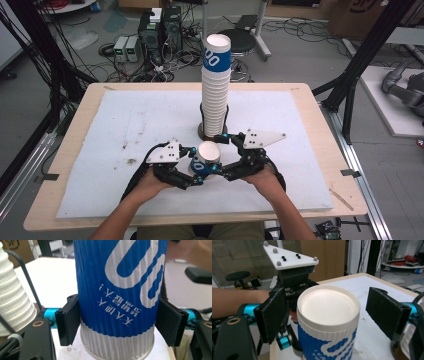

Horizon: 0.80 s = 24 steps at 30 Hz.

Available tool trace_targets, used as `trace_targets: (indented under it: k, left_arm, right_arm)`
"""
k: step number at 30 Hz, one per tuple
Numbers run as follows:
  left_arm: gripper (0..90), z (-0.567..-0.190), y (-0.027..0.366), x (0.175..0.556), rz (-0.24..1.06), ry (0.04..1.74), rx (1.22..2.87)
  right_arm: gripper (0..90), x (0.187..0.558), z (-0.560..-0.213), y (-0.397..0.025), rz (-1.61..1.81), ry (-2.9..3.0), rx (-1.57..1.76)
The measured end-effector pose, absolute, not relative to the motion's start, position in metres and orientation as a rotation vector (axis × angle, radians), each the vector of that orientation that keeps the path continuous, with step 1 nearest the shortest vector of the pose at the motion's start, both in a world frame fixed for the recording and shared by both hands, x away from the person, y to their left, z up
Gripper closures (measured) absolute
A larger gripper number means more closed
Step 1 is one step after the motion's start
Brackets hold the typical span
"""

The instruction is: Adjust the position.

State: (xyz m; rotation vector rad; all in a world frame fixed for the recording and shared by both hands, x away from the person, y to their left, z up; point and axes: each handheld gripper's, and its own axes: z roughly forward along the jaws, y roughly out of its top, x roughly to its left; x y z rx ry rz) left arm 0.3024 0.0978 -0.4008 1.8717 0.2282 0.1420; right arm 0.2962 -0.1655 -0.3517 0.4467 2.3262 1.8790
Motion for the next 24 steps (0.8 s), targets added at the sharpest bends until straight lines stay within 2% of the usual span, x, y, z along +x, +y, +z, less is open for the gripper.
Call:
trace_targets:
  k: [13, 24]
  left_arm:
    - [27.7, -0.364, 0.099, 0.317, 0.134, 0.221, 2.167]
    - [27.7, -0.346, 0.089, 0.321, 0.107, 0.18, 2.343]
  right_arm:
    - [17.6, 0.303, -0.346, -0.194, 1.742, 2.369, 0.447]
    - [17.6, 0.308, -0.341, -0.207, 1.557, 2.498, 0.372]
